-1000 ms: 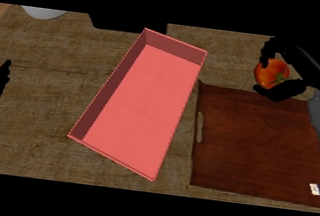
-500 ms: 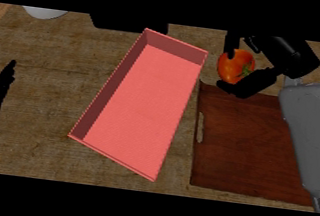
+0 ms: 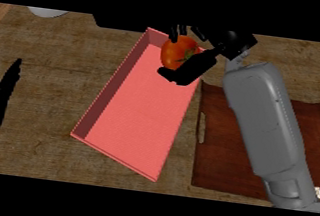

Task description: Pick the tomato from the tray and place it in the cardboard box

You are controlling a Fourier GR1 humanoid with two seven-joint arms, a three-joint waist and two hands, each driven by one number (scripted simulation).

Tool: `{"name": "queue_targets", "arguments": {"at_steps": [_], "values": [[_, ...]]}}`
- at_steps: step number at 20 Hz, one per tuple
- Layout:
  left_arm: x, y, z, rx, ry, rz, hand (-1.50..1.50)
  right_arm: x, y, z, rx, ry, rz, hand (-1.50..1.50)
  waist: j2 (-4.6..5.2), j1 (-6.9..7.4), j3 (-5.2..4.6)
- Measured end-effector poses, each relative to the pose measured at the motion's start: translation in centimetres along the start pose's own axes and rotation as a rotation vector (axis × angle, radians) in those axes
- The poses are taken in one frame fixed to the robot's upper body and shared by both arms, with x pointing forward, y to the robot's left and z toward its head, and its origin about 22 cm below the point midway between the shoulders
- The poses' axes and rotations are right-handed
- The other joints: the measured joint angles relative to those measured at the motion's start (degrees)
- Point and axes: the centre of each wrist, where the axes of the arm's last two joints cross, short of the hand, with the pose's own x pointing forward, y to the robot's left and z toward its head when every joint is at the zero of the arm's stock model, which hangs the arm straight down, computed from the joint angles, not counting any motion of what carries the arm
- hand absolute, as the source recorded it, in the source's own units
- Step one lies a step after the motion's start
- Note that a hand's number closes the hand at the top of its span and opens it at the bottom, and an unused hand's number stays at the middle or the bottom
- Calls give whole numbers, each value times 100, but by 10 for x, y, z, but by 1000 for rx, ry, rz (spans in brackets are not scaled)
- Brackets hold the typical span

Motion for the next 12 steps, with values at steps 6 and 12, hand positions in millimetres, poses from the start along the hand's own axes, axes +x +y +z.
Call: {"name": "queue_targets", "arguments": {"at_steps": [6,12], "values": [[7,-5,1,-14,-11,-2,0,12,32,-37,38,49,-43,150,19,97,1],[12,-6,-6,-33,-24,2,0,14,61,-60,56,102,-12,150,47,201,-2]]}}
